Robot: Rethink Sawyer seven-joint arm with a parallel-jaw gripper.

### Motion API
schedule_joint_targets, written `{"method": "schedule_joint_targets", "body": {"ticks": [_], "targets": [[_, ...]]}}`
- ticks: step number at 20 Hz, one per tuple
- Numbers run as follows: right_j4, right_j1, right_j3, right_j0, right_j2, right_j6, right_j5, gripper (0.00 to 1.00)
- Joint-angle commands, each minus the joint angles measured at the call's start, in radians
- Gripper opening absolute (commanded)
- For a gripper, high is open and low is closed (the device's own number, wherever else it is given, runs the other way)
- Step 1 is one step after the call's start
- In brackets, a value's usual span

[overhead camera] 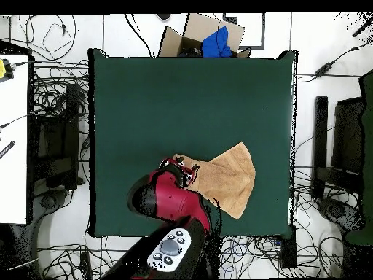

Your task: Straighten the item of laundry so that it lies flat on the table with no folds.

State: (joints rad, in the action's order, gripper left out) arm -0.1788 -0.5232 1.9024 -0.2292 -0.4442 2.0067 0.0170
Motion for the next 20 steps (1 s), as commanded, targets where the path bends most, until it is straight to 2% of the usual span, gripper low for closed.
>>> {"method": "schedule_joint_targets", "body": {"ticks": [1,8,12,20], "targets": [[0.001,0.011,0.080,0.039,0.185,0.199,0.037,1.00],[0.064,0.048,0.022,0.053,0.219,0.072,-0.082,1.00],[0.059,0.044,0.007,0.012,0.175,0.078,-0.118,1.00],[0.085,0.035,-0.023,0.005,0.139,0.048,-0.181,1.00]]}}
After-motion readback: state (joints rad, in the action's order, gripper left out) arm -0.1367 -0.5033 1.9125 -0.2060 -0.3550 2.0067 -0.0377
